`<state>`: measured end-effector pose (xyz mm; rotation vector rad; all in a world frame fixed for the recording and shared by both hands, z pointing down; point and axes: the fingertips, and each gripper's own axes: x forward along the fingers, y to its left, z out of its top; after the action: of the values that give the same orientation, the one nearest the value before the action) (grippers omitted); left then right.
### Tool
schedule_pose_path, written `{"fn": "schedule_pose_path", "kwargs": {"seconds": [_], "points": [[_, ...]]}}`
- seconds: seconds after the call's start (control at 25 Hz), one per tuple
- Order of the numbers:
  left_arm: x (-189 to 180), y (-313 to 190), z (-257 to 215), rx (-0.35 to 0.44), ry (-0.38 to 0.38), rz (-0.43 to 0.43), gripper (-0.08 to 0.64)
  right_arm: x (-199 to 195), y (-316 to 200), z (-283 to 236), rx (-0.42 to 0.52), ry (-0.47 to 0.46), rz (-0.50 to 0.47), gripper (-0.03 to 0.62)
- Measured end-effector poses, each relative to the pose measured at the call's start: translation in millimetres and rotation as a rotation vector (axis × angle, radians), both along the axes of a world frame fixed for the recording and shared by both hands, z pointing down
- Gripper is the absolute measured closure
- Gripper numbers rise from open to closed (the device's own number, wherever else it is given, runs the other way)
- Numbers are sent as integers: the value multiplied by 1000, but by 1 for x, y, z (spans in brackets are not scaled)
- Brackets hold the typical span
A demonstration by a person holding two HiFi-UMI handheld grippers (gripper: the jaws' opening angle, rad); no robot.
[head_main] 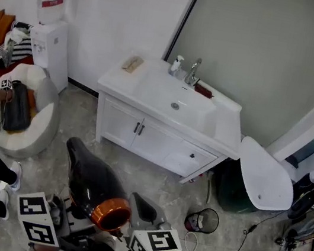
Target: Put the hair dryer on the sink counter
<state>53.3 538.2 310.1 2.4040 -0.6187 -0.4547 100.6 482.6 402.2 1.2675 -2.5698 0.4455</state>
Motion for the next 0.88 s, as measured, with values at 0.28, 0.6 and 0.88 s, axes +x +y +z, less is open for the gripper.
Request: {"fn": "schedule_pose_path", "kwargs": {"seconds": [0.28,0.6,0.88], "points": [[3,-5,-5,-1,0,1,383,6,-6,-4,-12,-21,23,595],[3,-6,-4,-2,1,2,383,8,-8,-2,-16,-19,28,595],[2,-5,-4,0,1,2,383,5,-6,-2,-18,-15,22,594]]}}
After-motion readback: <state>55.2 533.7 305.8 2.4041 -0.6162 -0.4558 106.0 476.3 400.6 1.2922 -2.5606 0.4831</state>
